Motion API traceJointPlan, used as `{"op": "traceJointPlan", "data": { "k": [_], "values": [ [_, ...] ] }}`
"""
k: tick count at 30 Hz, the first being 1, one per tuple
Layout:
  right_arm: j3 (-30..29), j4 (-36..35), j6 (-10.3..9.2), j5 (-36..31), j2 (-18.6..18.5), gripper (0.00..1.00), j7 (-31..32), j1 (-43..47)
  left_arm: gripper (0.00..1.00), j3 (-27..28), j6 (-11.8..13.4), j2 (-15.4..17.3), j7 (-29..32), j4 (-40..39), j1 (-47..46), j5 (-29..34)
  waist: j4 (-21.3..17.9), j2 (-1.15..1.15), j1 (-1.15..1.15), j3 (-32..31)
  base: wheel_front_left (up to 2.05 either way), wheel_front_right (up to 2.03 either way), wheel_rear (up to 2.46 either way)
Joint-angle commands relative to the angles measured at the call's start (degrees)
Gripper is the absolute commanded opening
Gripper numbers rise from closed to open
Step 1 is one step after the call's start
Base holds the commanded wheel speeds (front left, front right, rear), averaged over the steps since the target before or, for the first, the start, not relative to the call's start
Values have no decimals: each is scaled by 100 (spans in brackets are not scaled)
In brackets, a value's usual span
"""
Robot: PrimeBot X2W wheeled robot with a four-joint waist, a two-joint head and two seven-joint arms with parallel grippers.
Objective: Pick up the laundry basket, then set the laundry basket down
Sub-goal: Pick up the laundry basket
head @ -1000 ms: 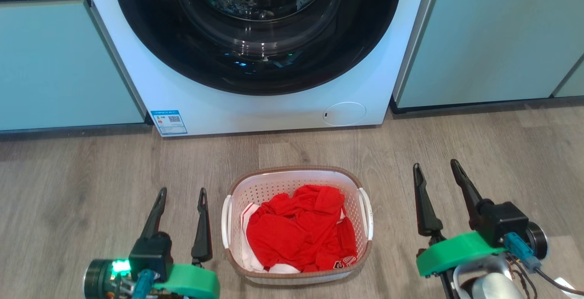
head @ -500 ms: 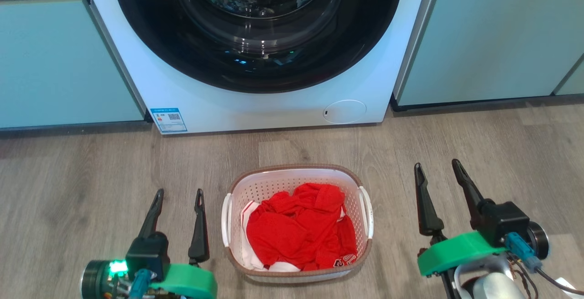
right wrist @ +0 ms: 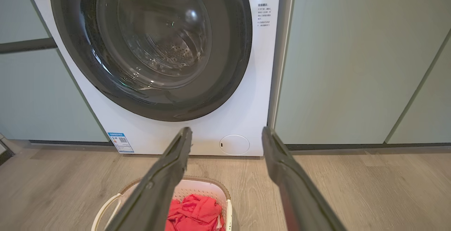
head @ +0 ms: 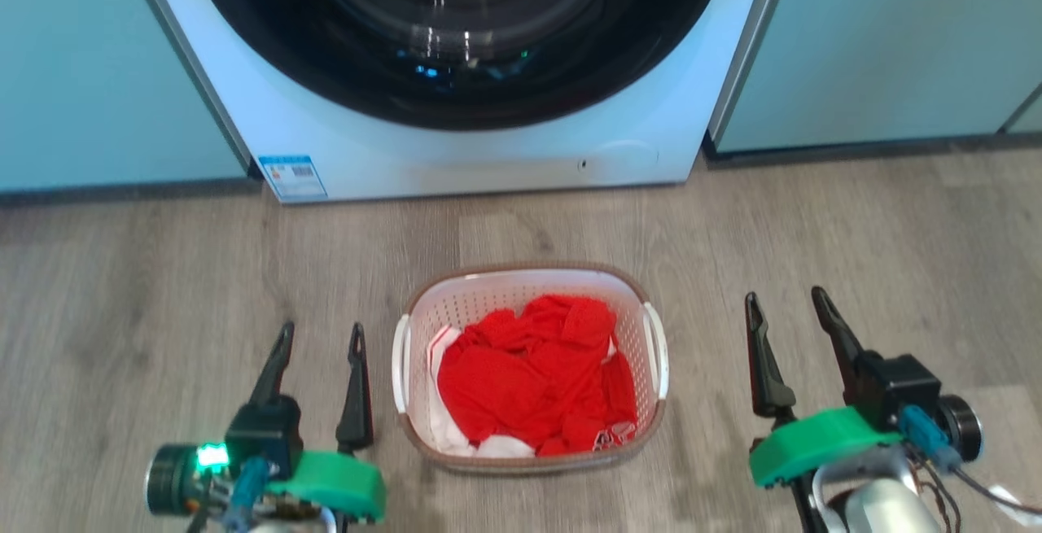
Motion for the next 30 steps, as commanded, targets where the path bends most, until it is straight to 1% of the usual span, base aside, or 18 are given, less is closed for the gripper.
{"op": "traceJointPlan", "data": {
  "k": [1,9,14,20,30],
  "values": [
    [108,-106,35,-40,-56,100,-70,-380,100,210,-45,-26,-55,-115,-395,-19,4,0,0,194,0,0,0],
    [56,385,35,-77,-56,100,-70,-1101,100,310,-138,-35,-55,485,-1090,-124,-25,0,0,1037,0,0,0],
    [-12,688,35,-77,-56,100,-70,-1579,100,329,-165,-39,-55,874,-1621,-171,-36,0,0,1646,0,0,0],
    [-126,1168,35,-51,-56,100,-70,-2112,100,316,-147,-40,-55,1461,-2262,-385,-26,0,0,2330,0,0,0],
    [-187,1961,35,-20,-56,100,-70,-2802,100,174,-203,-41,-55,2257,-3019,-671,48,0,0,3160,0,0,0]
  ]
}}
